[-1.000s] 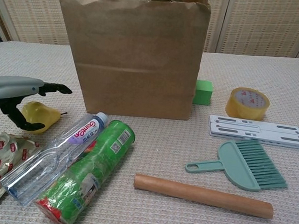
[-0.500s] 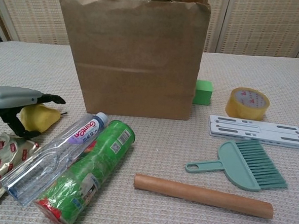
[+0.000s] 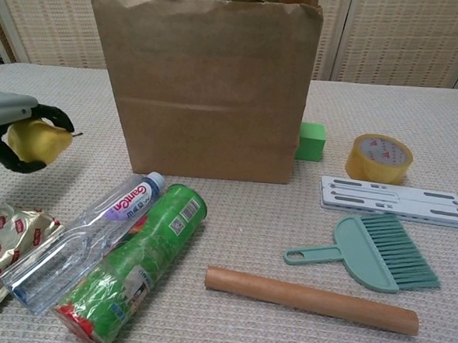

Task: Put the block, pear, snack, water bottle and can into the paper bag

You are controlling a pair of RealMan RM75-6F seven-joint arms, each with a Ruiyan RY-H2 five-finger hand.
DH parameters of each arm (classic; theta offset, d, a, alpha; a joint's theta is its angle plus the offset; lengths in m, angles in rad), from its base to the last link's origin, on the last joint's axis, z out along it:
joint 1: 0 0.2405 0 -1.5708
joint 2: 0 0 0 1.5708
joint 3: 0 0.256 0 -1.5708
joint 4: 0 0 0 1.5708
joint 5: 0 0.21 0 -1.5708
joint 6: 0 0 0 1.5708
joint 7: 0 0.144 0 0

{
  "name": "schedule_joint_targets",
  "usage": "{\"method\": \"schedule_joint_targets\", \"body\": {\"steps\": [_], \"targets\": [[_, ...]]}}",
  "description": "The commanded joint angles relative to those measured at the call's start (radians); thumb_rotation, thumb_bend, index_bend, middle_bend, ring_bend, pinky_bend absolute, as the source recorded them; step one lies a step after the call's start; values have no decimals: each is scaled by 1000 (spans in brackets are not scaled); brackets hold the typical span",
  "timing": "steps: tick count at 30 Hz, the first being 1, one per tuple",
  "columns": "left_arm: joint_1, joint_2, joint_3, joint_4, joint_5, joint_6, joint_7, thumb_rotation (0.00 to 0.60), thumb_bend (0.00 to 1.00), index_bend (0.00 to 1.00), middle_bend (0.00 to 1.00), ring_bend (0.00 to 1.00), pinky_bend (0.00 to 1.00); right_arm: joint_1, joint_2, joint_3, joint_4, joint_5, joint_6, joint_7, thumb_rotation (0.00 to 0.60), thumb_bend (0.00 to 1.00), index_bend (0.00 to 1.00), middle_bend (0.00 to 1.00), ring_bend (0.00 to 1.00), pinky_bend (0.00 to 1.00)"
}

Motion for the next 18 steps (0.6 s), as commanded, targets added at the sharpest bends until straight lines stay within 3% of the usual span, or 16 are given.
{"method": "schedule_joint_targets", "body": {"steps": [1,8,12,15,18], "targets": [[27,40,-91,-34,-41,105,-42,600,582,595,579,548,705,-3,3,-3,-4,-11,4,3,600,96,0,0,0,0],[61,106,-362,-178,-229,221,-259,600,582,593,580,548,692,-11,9,-14,-12,-46,12,7,600,96,0,0,0,0],[64,122,-403,-214,-271,215,-293,600,583,593,586,549,689,-12,10,-16,-14,-51,13,8,600,96,0,0,0,0],[42,175,-544,-332,-383,176,-376,600,583,594,591,549,687,-19,14,-21,-18,-75,23,7,600,96,0,0,0,0],[-4,197,-568,-381,-420,167,-327,600,584,596,594,549,686,-23,13,-25,-17,-88,26,6,600,96,0,0,0,0]]}}
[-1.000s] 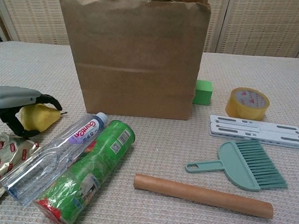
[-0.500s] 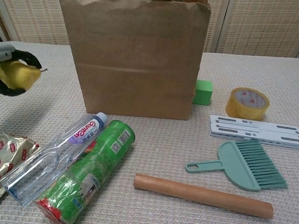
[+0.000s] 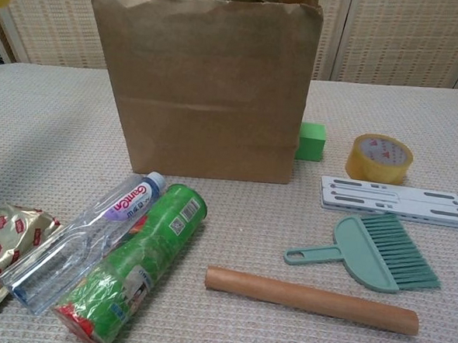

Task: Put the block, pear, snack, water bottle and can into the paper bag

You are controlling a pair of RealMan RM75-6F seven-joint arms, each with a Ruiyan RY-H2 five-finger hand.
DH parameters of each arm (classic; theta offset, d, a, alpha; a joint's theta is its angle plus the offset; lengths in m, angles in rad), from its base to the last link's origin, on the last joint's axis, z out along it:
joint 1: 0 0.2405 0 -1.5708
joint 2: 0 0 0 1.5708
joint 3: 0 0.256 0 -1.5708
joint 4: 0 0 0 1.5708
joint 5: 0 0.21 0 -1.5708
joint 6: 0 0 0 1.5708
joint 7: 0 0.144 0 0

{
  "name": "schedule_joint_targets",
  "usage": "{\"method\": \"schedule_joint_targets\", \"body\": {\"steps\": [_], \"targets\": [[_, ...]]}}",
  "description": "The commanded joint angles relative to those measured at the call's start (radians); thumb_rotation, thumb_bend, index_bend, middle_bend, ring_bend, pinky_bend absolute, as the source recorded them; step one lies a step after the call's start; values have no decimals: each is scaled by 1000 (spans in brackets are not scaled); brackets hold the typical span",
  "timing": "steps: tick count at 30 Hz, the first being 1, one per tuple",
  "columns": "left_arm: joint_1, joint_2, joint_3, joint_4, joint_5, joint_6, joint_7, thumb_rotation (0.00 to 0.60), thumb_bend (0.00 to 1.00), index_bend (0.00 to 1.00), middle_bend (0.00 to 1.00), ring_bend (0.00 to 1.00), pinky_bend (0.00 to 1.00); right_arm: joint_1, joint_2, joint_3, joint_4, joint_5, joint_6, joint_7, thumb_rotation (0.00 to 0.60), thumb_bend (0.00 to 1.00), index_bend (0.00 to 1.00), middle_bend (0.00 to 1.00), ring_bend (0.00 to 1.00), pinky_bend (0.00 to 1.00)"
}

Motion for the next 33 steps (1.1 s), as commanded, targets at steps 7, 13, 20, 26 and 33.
{"method": "schedule_joint_targets", "body": {"steps": [7,13,20,26,33], "targets": [[-195,-9,-93,-113,-110,-13,104,600,586,600,599,548,686,2,-1,4,4,4,-4,-1,600,95,0,0,0,0],[-302,-96,-45,-47,-112,-20,184,600,585,600,599,549,685,8,1,11,13,30,-11,7,600,96,0,0,0,0],[-373,-166,59,51,-34,-53,281,600,537,455,434,350,507,12,9,17,23,50,-17,28,600,96,0,0,0,0],[-393,-170,92,55,-22,-83,313,600,404,37,6,0,126,10,14,17,30,54,-16,39,600,96,0,0,0,0],[-384,-164,82,32,-6,-67,282,600,399,0,0,0,93,5,12,14,25,43,-9,32,600,95,0,0,0,0]]}}
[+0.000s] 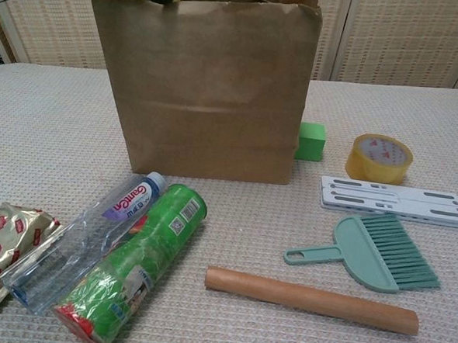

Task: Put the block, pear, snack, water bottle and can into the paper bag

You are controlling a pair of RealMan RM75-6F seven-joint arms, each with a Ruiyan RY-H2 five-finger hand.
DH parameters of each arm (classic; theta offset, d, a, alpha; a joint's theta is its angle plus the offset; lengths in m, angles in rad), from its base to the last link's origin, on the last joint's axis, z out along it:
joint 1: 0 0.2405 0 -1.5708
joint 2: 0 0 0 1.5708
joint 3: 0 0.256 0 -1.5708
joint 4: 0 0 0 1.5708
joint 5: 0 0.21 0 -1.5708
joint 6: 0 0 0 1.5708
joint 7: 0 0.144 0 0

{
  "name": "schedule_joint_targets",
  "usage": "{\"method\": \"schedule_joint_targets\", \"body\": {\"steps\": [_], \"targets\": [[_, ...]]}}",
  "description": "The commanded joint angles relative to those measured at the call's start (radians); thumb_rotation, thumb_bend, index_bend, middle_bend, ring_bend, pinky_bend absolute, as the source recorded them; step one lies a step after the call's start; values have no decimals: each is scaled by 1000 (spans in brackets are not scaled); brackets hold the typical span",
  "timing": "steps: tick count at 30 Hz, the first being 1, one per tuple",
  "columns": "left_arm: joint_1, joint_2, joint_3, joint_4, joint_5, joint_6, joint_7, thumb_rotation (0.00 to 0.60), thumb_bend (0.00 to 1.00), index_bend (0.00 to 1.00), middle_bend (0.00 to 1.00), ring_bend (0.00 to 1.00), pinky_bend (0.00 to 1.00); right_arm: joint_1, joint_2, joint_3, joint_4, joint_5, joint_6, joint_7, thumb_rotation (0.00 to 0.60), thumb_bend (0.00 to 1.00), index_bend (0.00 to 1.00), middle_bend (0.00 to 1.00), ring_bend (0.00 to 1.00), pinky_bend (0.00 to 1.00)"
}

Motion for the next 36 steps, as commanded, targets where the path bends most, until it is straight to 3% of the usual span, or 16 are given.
{"method": "schedule_joint_targets", "body": {"steps": [1,9,16,21,25,29,36], "targets": [[7,11,1,-13,10,4,-7,600,400,0,0,0,93,-2,-2,-1,-3,-5,3,-4,600,95,0,0,0,0],[53,69,-3,-71,5,24,-40,600,404,0,0,0,102,-8,-3,-7,-6,-20,8,-8,600,95,0,0,0,0],[166,188,11,-85,40,50,-119,600,464,85,13,5,177,-8,-5,-9,-4,-23,5,-10,600,95,0,0,0,0],[270,284,50,-105,92,28,-208,600,484,116,57,25,190,-6,-11,-10,-6,-21,-1,-21,600,96,0,0,0,0],[373,355,127,-124,205,-1,-295,600,483,120,66,29,194,-4,-15,-10,-10,-17,-7,-27,600,96,0,0,0,0],[468,400,241,-91,412,-9,-355,600,477,120,63,25,193,-4,-16,-13,-15,-21,-10,-32,600,95,0,0,0,0],[620,380,416,57,784,120,-464,600,432,55,0,0,159,-5,-19,-19,-23,-33,-11,-41,600,95,0,0,0,0]]}}
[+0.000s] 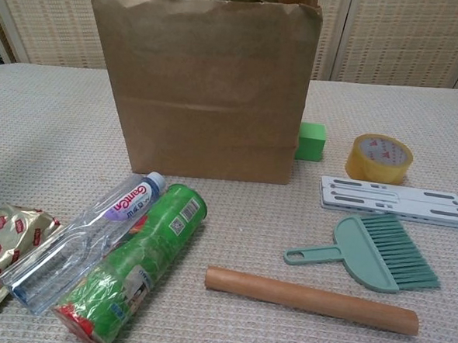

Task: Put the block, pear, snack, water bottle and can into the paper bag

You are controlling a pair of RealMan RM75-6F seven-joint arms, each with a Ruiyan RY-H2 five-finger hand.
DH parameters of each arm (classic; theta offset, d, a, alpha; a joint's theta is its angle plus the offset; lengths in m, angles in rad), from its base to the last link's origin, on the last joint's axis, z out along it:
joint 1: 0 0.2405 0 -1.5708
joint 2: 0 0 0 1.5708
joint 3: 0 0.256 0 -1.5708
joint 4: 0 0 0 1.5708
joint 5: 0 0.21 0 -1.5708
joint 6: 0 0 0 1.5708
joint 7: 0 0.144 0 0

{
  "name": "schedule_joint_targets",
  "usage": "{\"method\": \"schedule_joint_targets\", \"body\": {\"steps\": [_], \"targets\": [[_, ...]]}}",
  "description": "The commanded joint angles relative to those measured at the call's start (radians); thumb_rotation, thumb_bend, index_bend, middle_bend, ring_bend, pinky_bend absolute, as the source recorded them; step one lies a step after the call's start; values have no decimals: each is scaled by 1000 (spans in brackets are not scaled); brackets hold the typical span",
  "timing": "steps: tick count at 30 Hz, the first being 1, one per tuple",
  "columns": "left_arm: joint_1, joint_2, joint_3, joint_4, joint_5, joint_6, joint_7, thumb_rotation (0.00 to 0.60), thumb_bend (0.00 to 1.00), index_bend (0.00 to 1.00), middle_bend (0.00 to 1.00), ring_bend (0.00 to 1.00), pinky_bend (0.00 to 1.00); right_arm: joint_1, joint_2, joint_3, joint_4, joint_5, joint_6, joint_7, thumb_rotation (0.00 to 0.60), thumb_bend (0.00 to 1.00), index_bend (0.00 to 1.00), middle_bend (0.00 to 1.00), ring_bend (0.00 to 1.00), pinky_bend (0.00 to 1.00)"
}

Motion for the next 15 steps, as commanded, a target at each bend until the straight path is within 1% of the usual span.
{"method": "schedule_joint_targets", "body": {"steps": [1,4,7,10,12,15], "targets": [[132,-9,150,138,274,114,-88,600,431,48,0,0,156,-1,-2,-2,-2,-4,0,-3,600,96,0,0,0,0],[168,-41,201,252,410,192,-92,600,405,17,0,0,153,-3,-2,-6,-3,-11,1,-6,600,95,0,0,0,0],[197,-64,248,357,508,245,-106,600,385,3,0,0,147,-6,-4,-9,-4,-19,2,-9,600,95,0,0,0,0],[226,-69,293,427,569,277,-126,600,375,0,0,0,136,-9,-4,-12,-6,-27,6,-10,600,95,0,0,0,0],[247,-70,317,453,593,298,-138,600,373,0,0,0,125,-11,-4,-13,-5,-30,8,-10,600,96,0,0,0,0],[290,-78,368,485,633,326,-160,600,373,0,0,0,95,-13,-6,-15,-4,-33,9,-14,600,95,0,0,0,0]]}}
